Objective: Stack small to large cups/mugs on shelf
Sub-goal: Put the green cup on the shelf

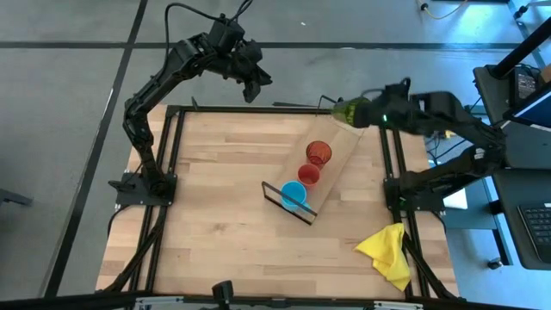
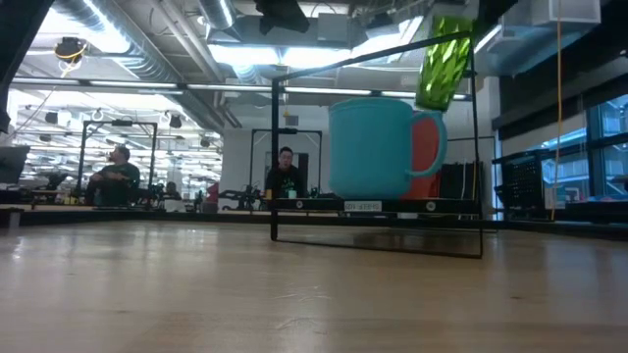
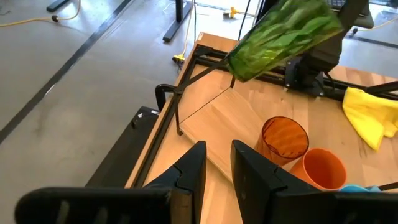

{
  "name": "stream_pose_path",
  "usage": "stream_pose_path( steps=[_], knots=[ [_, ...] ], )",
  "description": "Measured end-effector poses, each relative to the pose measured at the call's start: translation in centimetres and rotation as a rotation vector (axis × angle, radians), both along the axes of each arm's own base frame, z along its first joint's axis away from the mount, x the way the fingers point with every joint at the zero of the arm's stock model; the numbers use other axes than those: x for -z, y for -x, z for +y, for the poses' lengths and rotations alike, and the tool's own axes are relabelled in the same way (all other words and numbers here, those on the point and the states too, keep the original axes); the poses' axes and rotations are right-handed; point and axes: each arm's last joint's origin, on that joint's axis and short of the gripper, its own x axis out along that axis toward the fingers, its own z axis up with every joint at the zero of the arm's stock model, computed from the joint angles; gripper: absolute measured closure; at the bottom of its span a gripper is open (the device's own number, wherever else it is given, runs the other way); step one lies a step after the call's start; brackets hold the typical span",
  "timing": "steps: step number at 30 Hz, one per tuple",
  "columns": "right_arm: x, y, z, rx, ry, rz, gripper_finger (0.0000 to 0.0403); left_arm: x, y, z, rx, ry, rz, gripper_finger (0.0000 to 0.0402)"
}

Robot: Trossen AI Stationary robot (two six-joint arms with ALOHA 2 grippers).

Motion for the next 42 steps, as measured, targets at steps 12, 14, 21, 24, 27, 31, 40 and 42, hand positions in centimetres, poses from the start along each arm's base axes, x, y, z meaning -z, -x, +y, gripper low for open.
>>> stream_pose_path(
  steps=[12, 14, 21, 24, 27, 31, 40, 42],
  knots=[
    [2.6, -4.0, -8.5, -0.180, -0.170, 0.063, 0.0394, 0.1, -0.7, -1.1, 0.000, 0.011, 0.012, 0.0333],
    [3.4, -4.6, -9.5, -0.199, -0.195, 0.101, 0.0394, 0.2, -0.7, -1.2, -0.011, 0.012, 0.032, 0.0333],
    [5.9, -5.3, -13.2, -0.250, -0.316, 0.155, 0.0394, 0.5, -0.6, -1.3, -0.040, 0.035, 0.060, 0.0333],
    [6.9, -5.1, -14.2, -0.248, -0.367, 0.208, 0.0394, 0.4, -0.7, -1.5, -0.035, 0.036, 0.060, 0.0333],
    [7.5, -5.0, -14.8, -0.260, -0.399, 0.233, 0.0394, 0.4, -0.9, -1.8, -0.025, 0.036, 0.060, 0.0333],
    [8.0, -5.3, -15.3, -0.290, -0.422, 0.223, 0.0394, 0.4, -1.1, -2.2, -0.013, 0.035, 0.060, 0.0333],
    [8.9, -5.4, -15.4, -0.310, -0.486, 0.287, 0.0394, 0.5, -1.3, -2.4, -0.038, 0.011, 0.075, 0.0333],
    [8.7, -5.2, -15.1, -0.318, -0.506, 0.280, 0.0394, 0.5, -1.3, -2.4, -0.038, 0.011, 0.075, 0.0333]
  ],
)
